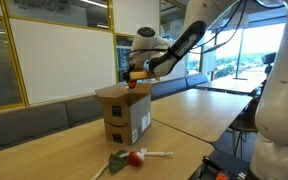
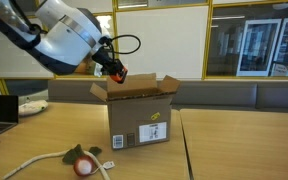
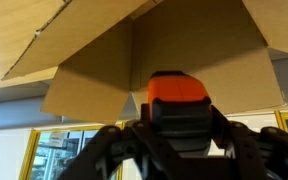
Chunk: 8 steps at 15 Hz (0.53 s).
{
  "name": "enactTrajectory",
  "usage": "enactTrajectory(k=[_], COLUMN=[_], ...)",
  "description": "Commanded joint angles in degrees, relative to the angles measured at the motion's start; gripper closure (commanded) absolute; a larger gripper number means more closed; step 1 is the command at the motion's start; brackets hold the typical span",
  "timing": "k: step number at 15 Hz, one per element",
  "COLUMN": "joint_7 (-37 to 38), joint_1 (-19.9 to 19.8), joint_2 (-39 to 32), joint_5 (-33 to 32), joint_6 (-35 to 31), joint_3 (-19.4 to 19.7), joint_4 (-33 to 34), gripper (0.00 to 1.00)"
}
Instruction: Put all the objects on the table into the cardboard box.
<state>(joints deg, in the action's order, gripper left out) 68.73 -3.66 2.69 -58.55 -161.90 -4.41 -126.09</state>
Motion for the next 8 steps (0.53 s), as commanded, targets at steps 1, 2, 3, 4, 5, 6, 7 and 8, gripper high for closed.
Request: enactTrajectory(k=[1, 2, 3, 4, 5, 6, 7, 8], joint_7=[1.4, 0.8, 0.1, -0.6, -1.2, -2.0, -2.4, -2.9], joint_1=[-1.0, -1.2, -1.4, -1.6, -1.8, -2.1, -2.3, -2.4], joint_2=[-9.0, -11.1, -13.2, -15.3, -16.7, -18.1, -19.2, -20.1], joint_5=[-0.8, 0.1, 1.3, 2.5, 3.7, 5.6, 6.8, 8.0], joint_6=[-3.4, -3.6, -3.7, -3.3, -2.8, -2.5, -2.3, -2.0], joint_3=[0.9, 1.1, 1.2, 1.1, 0.9, 0.4, 0.2, 0.0], joint_4=[8.3, 9.7, 10.9, 12.4, 13.3, 14.1, 14.9, 15.8], gripper=[0.68, 0.68, 0.68, 0.68, 0.68, 0.18, 0.18, 0.12])
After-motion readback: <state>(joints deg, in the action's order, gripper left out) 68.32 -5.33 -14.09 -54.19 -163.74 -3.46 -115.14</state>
